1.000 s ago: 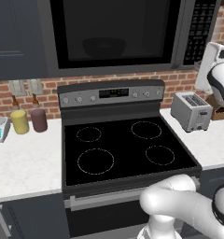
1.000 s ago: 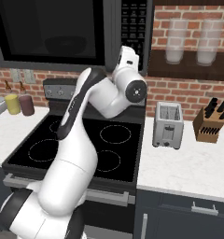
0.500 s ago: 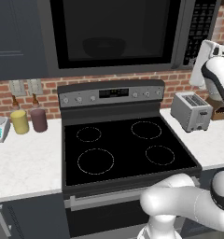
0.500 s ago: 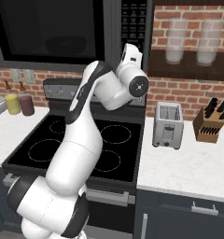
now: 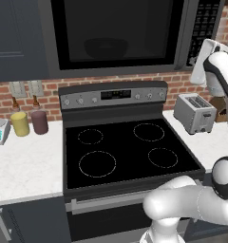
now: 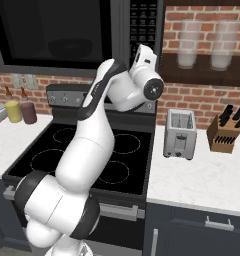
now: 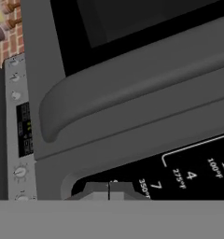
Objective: Open the microwave, place the bowl with waffle inside the microwave, then close the microwave door and turn it on.
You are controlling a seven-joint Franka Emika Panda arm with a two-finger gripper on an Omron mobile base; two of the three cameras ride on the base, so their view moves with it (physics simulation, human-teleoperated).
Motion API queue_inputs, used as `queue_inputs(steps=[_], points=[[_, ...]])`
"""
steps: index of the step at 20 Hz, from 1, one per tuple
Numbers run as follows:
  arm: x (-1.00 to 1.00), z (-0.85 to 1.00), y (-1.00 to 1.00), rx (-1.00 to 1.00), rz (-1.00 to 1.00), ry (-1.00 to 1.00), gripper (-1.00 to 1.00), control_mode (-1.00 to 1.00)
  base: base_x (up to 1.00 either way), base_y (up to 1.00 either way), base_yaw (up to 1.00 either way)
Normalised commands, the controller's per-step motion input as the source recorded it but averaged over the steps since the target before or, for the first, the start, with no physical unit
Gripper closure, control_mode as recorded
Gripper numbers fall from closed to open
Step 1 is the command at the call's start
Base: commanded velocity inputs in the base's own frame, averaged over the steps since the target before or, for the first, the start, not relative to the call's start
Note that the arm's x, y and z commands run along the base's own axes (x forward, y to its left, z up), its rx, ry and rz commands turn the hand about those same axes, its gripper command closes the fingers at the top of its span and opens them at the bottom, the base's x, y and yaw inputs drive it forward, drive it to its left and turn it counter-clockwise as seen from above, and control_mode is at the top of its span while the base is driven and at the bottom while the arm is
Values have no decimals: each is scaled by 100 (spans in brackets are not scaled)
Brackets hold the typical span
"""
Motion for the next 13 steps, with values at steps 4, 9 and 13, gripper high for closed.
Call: queue_inputs(steps=[4,9,13], points=[[45,-11,-14,0,0,0,100,-100,0,0,0],[26,-28,-6,0,0,0,100,-100,0,0,0],[-31,-3,-1,0,0,0,100,-100,0,0,0]])
